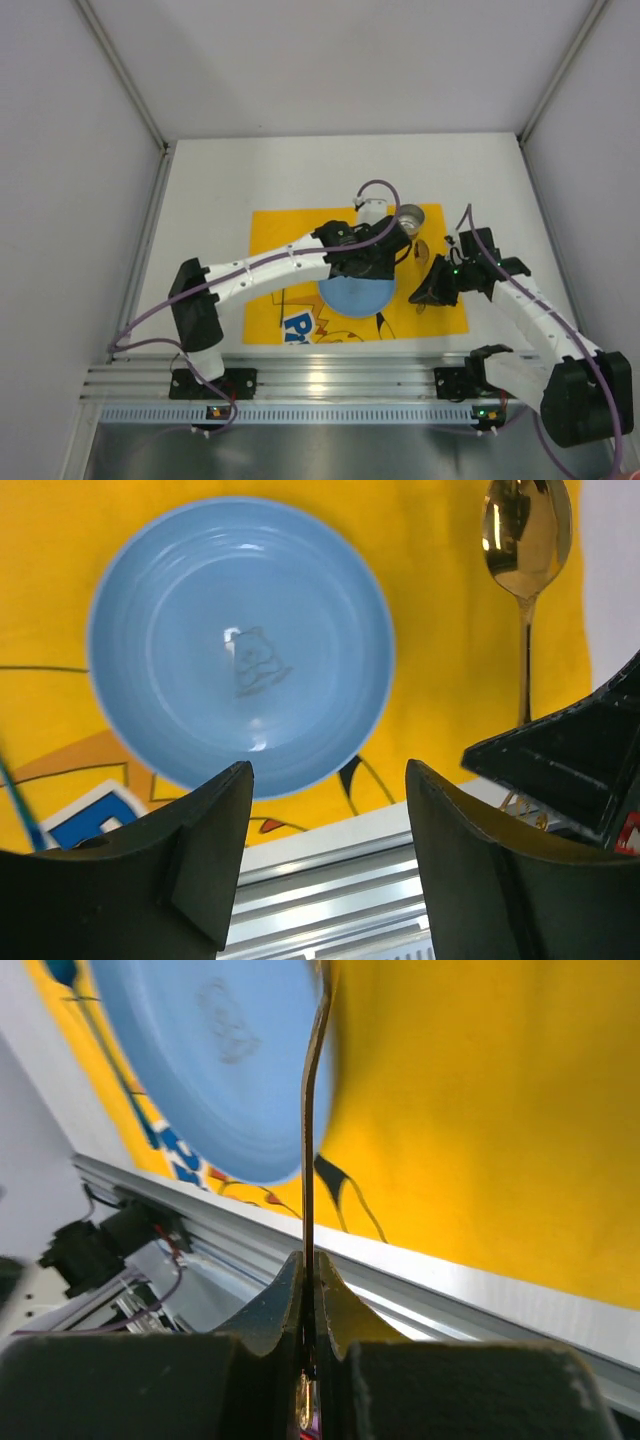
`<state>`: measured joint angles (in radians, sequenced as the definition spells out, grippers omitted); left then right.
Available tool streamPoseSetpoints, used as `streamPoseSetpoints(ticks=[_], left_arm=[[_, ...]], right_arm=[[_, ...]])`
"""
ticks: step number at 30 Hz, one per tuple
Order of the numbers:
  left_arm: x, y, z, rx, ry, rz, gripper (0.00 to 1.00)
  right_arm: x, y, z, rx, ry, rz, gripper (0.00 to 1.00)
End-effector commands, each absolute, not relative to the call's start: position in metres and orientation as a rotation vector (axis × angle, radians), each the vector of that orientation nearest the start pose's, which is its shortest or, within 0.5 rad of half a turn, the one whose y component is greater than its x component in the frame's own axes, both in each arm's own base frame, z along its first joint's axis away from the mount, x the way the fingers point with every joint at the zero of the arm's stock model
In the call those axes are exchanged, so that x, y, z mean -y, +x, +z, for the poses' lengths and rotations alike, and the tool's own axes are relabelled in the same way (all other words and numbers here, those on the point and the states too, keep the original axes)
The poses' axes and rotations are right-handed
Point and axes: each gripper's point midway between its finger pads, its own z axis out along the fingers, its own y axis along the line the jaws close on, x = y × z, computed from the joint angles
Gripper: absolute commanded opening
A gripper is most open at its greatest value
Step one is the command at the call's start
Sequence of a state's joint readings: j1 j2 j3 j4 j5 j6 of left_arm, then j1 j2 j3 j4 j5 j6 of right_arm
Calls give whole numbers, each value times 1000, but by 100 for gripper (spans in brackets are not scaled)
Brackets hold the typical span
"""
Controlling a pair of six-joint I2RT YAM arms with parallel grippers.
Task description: Set the dinner table for one person
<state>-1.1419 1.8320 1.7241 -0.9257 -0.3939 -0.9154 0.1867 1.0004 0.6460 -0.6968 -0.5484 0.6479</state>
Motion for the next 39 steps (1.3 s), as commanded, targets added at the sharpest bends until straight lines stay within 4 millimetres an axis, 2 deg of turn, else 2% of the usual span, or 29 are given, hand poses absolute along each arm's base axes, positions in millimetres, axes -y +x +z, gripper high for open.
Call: streamPoseSetpoints(ticks=[1, 3, 7, 11, 16, 19, 20, 22, 23, 24, 26, 28, 33, 35, 36, 38, 39], left_arm=[[338, 225, 219, -2400, 20, -337, 68], [318, 229, 216, -2401, -48, -336, 67], [296, 234, 217, -2378, -101, -333, 66], [288, 238, 219, -2364, -111, -315, 66], [283, 244, 218, -2361, -103, -278, 65], [280, 247, 217, -2365, -102, -268, 65], [279, 248, 216, -2367, -104, -264, 65], [276, 248, 215, -2373, -102, -254, 65], [275, 248, 214, -2374, -105, -249, 65], [275, 249, 214, -2373, -106, -249, 65], [274, 249, 213, -2375, -108, -249, 65], [273, 249, 213, -2378, -107, -245, 64], [275, 251, 212, -2379, -108, -250, 64], [275, 251, 214, -2374, -108, -254, 64], [275, 253, 215, -2368, -107, -252, 64], [272, 253, 216, -2364, -104, -235, 64], [269, 255, 217, -2355, -100, -219, 64]], right_arm=[[-140, 172, 81, -2766, 411, 913, 0], [-139, 169, 64, -2813, 431, 901, 0], [-139, 169, 47, -2845, 434, 891, 0], [-138, 176, 35, -2880, 439, 864, 0], [-138, 195, 41, -2863, 416, 841, 0], [-136, 201, 36, -2885, 394, 809, 0], [-136, 203, 35, -2887, 389, 802, 2], [-131, 201, 28, -2919, 386, 753, 17], [-130, 201, 27, -2924, 385, 743, 36], [-128, 200, 25, -2934, 390, 727, 49], [-125, 197, 23, -2950, 389, 702, 67], [-120, 193, 22, -2964, 388, 659, 72], [-107, 186, 36, -2956, 359, 554, 73], [-108, 188, 50, -2911, 348, 574, 73], [-106, 183, 55, -2922, 352, 557, 73], [-105, 189, 78, -2853, 317, 562, 76], [-104, 185, 86, -2853, 310, 559, 76]])
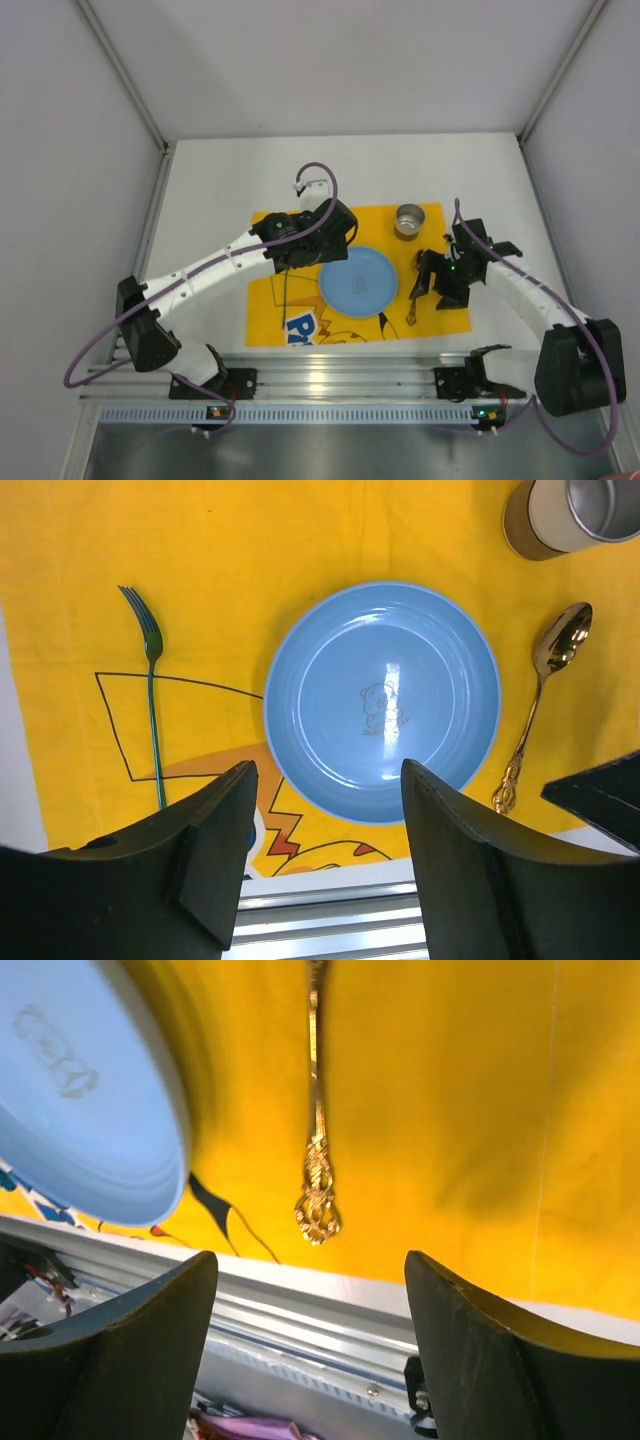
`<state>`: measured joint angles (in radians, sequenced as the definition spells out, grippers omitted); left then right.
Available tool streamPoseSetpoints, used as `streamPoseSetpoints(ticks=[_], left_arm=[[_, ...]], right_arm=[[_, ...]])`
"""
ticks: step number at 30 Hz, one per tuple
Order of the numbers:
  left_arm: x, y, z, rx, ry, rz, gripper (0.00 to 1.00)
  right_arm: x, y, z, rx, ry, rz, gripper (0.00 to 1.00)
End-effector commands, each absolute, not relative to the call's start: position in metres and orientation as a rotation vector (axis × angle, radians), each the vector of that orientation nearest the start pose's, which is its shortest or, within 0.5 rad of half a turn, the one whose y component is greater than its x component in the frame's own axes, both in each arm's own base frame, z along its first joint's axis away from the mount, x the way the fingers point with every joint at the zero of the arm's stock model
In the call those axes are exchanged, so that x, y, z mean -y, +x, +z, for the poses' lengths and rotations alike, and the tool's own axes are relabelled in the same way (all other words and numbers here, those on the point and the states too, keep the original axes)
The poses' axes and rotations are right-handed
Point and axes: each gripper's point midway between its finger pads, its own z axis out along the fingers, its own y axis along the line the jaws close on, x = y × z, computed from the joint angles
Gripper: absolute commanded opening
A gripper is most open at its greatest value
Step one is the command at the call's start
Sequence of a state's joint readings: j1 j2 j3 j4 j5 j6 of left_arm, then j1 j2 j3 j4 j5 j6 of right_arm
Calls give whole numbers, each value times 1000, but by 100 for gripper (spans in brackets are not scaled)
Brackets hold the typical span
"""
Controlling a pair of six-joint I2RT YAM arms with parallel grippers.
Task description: Set the dinner table for one person
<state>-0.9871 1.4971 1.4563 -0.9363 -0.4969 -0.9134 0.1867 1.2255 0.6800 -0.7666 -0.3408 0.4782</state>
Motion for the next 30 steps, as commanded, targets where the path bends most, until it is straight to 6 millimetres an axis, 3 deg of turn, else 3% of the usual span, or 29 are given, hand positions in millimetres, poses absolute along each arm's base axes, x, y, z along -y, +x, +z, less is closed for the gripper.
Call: streamPoseSetpoints(ticks=[1, 4, 5, 8, 11, 13, 14, 15, 16, 17, 18, 19, 20, 22, 23, 25, 28, 30], left_arm=[[266, 254, 217, -2354, -95, -204, 65], [252, 253, 214, -2354, -96, -146, 72], [249, 252, 213, -2353, -98, -140, 73], [230, 245, 202, -2357, -103, -97, 79], [201, 247, 215, -2271, -114, -21, 84], [174, 248, 221, -2180, -150, 30, 89], [148, 247, 225, -2093, -173, 79, 90], [141, 250, 228, -2042, -85, 109, 90], [150, 263, 246, -1915, -127, 0, 90], [132, 256, 233, -1844, -106, 0, 89], [120, 256, 234, -1780, 27, 89, 90], [109, 255, 234, -1713, 33, 108, 91], [91, 253, 239, -1560, 26, 130, 91], [58, 251, 241, -1430, -64, 169, 87], [48, 247, 232, -1372, -86, 137, 84], [22, 251, 216, -1391, -130, 189, 84], [7, 252, 186, -1431, -163, 196, 84], [6, 255, 193, -1396, -188, 182, 84]], right_arm=[[-105, 186, 101, -2799, 274, 576, 77], [-113, 189, 155, -2629, 149, 677, 88], [-116, 193, 183, -2537, 100, 704, 99], [-110, 180, 245, -2327, 26, 661, 100], [-95, 160, 287, -2122, 75, 636, 100], [-85, 142, 300, -2015, 151, 647, 100], [-78, 139, 296, -1995, 200, 625, 100], [-75, 134, 296, -1969, 221, 625, 100], [-71, 122, 299, -1907, 274, 658, 100], [-61, 123, 290, -1887, 346, 621, 100], [-58, 119, 290, -1855, 398, 633, 100], [-53, 111, 293, -1801, 403, 634, 100], [-53, 108, 290, -1799, 402, 641, 100], [-56, 100, 289, -1783, 386, 674, 100], [-59, 97, 291, -1772, 377, 700, 100], [-61, 91, 295, -1743, 367, 736, 100], [-63, 87, 298, -1767, 334, 733, 100], [-63, 89, 298, -1798, 313, 701, 100]])
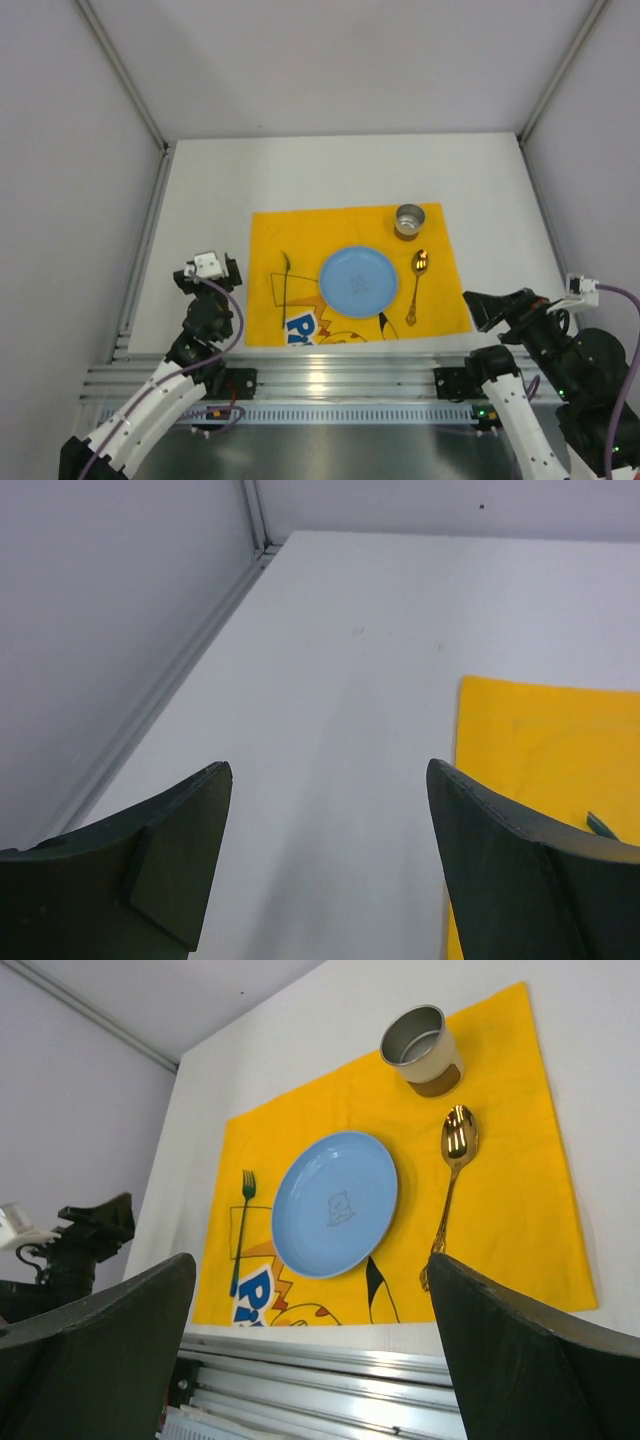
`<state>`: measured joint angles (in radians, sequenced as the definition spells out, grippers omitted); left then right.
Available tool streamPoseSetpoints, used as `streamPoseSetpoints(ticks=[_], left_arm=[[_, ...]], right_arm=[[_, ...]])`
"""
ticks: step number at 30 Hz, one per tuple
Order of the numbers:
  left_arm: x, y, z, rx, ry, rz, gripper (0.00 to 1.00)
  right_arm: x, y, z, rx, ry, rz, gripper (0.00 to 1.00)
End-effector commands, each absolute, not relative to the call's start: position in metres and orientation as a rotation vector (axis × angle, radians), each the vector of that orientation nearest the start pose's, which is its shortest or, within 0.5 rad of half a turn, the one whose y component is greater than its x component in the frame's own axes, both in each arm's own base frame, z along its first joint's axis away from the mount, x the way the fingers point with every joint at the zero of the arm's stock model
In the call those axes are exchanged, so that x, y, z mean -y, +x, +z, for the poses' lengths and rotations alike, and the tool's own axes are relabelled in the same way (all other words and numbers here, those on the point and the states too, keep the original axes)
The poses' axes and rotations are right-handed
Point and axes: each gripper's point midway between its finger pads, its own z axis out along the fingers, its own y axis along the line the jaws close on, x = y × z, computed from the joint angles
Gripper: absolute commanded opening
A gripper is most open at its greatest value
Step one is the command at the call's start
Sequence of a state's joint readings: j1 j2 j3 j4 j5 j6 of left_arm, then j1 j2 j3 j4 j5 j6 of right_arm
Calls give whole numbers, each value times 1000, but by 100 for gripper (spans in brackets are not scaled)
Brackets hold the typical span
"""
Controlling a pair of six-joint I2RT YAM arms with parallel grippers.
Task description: Set the dinner table for one person
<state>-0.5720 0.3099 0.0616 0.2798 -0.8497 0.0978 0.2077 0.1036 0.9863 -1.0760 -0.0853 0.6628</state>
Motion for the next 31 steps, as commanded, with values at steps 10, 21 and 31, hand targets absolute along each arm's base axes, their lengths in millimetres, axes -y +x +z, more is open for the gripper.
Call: streamPoseSetpoints(ticks=[10, 21, 31], left_arm=[[13, 331, 128, -1642, -181, 257, 84], [-16, 388, 89, -1707, -170, 53, 77], [-11, 391, 83, -1719, -119, 33, 99]], right_arm=[[-73, 118, 298, -1898, 255, 674, 100], [-80, 157, 284, -1963, 254, 639, 100], [-87, 204, 280, -1957, 240, 611, 100]])
